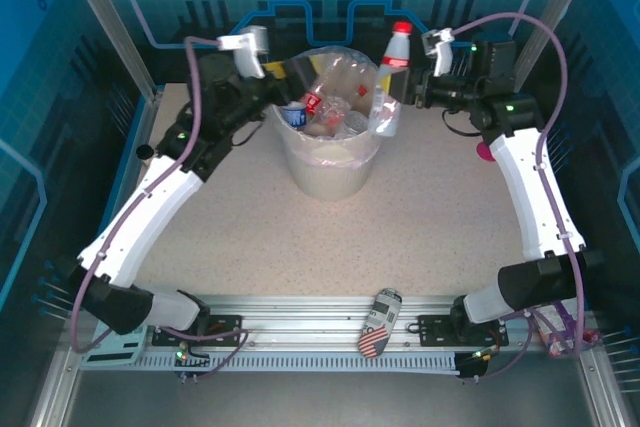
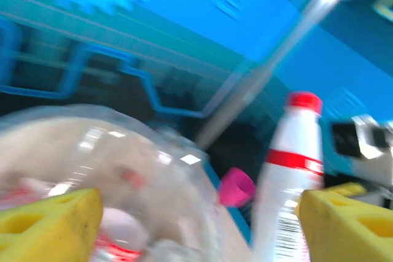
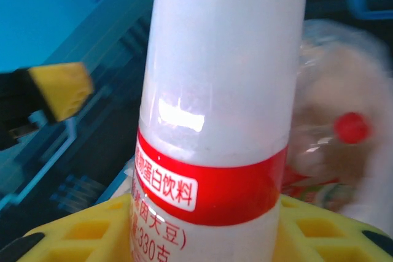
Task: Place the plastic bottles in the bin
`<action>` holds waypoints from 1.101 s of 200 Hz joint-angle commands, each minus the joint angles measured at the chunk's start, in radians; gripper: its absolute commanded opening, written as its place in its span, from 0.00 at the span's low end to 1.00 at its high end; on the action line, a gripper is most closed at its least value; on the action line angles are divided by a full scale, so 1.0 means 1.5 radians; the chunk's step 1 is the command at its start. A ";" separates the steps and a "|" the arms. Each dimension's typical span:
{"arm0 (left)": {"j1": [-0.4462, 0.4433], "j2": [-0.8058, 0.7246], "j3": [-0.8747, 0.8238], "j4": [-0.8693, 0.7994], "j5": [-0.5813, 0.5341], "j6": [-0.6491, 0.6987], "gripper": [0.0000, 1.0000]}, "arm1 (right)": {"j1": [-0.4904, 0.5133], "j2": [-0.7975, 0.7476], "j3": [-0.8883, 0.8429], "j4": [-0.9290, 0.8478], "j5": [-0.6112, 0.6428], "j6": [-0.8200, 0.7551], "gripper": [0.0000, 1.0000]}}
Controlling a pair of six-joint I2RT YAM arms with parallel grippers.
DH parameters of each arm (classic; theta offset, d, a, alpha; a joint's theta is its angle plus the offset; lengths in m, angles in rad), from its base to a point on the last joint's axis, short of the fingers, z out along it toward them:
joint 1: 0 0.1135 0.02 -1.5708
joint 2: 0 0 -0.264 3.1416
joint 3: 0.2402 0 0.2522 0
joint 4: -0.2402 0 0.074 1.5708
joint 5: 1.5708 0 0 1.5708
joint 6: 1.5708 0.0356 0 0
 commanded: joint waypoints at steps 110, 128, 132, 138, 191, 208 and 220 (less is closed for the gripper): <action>0.033 0.086 -0.095 -0.079 -0.200 0.000 0.71 | 0.026 0.240 0.216 -0.026 0.087 0.075 0.42; 0.032 0.093 -0.103 -0.067 -0.192 -0.012 0.71 | 0.049 0.263 0.245 -0.065 0.086 0.051 0.43; 0.033 0.094 -0.104 -0.063 -0.188 -0.015 0.70 | 0.054 0.267 0.250 -0.074 0.087 0.047 0.43; 0.031 0.096 -0.105 -0.059 -0.184 -0.018 0.70 | 0.062 0.272 0.254 -0.084 0.086 0.039 0.43; 0.018 0.104 -0.087 -0.047 -0.172 -0.024 0.70 | 0.104 0.285 0.239 -0.147 0.073 0.014 0.47; 0.015 0.105 -0.075 -0.047 -0.172 -0.021 0.69 | 0.109 0.284 0.243 -0.180 0.068 -0.005 0.50; 0.013 0.107 -0.065 -0.052 -0.173 -0.017 0.69 | 0.113 0.279 0.258 -0.205 0.067 -0.021 0.55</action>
